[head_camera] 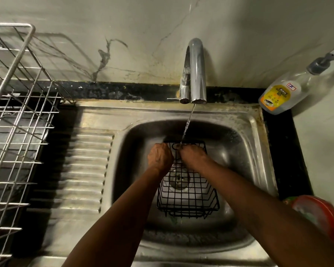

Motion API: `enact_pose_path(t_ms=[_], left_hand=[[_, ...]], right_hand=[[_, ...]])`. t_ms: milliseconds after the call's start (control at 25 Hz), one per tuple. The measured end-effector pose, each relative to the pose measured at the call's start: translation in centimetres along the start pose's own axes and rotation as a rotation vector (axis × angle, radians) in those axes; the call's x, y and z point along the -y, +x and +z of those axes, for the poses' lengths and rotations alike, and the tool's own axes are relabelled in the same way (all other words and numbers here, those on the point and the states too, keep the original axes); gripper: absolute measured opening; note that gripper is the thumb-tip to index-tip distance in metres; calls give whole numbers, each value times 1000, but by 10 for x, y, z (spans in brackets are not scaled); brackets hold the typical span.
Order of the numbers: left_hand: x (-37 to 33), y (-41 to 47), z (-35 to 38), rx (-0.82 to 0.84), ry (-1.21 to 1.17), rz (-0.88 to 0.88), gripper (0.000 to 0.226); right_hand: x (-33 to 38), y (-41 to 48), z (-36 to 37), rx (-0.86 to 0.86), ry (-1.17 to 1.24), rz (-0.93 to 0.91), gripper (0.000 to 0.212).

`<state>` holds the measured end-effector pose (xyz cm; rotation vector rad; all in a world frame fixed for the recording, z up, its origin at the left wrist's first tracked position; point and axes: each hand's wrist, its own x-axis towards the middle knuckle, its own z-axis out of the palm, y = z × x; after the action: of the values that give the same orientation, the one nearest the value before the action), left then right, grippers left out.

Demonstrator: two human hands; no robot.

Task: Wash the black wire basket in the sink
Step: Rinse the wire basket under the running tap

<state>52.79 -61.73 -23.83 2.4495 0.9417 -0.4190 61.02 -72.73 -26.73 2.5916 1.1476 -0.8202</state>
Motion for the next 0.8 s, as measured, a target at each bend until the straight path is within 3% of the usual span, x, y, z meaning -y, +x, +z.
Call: enact_pose_path(t_ms=[80,160,280,400,480,600,640,720,800], left_hand=[[1,-1,3,-4,-8,-14,29],[-3,0,3,-5,22,15,24],[-9,-2,3,-8,36,44,19],[-8,-4,4,-6,37,30,20],[-8,-3,4,-16,36,46,22],[-8,-4,0,-2,52,52,26],[-7,-4,-2,-6,63,50,26],[-4,-5,-5,-17,85,48,20],[-2,-8,-4,-32,44,18,15]], right_hand=[[2,-6,-2,-135,-165,-71,27],[3,-13,0,-173,-121,-96,14],[-6,-12,-12,-199,80,-22,12],[0,2,-24,-260,95,-5,11],[10,13,-25,-176,241,-4,11],[5,21,-20,175,479,5,17],[0,20,-16,200,516,40,18],[-5,19,-12,128,570,181,20],[-3,11,-16,-19,409,274,17]])
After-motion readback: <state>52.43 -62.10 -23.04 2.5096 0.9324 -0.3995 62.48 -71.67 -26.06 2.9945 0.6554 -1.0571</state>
